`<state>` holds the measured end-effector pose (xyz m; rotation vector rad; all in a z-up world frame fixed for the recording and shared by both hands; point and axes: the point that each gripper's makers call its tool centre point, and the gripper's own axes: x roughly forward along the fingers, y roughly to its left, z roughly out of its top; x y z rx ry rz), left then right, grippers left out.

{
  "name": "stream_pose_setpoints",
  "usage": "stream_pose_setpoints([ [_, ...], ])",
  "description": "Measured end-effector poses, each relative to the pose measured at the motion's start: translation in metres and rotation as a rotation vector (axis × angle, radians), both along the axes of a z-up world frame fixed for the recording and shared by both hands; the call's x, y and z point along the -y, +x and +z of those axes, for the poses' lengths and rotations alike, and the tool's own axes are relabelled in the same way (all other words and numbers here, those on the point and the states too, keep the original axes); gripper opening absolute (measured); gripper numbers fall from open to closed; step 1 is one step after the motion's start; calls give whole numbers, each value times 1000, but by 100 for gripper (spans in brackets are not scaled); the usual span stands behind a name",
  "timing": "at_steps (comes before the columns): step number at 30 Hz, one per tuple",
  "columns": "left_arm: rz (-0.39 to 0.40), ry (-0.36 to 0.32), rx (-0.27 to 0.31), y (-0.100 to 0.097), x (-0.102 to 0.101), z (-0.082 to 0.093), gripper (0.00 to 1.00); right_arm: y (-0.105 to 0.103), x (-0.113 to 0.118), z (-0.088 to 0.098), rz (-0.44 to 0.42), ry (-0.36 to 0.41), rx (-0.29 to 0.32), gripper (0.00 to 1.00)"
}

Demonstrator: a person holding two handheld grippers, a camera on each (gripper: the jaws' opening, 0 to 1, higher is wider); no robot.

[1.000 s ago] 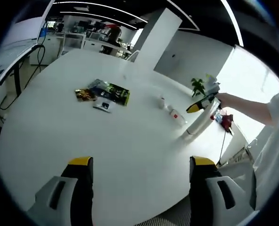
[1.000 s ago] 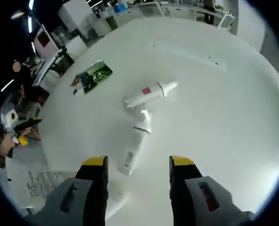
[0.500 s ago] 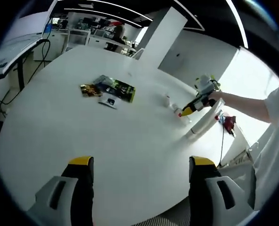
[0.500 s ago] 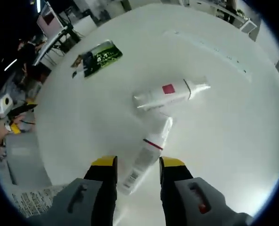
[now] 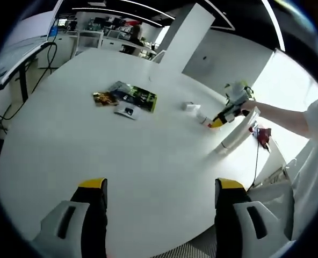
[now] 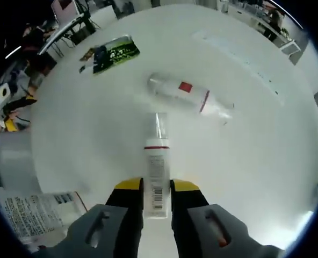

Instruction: Arrange the skincare products in the storage area until every visible bottle or jar stands upright without overlapping.

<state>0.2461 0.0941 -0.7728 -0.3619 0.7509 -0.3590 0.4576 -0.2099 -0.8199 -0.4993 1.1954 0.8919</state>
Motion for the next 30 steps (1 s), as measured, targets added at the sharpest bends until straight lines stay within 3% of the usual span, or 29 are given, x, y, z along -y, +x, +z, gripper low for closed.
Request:
stream_pose_setpoints([
  [10, -19, 14, 7, -1, 3, 8, 75, -4, 8, 4, -20, 15, 7, 17],
  [17, -33, 15, 21, 1, 8, 20, 76, -9, 15, 22, -69, 76, 26, 17],
  [23, -53, 17, 49, 2, 14, 31, 76, -9, 35, 36, -149, 121, 56, 17],
  [30, -85, 9, 74, -1, 25, 41, 76, -25, 66, 55, -218, 144, 90, 17],
])
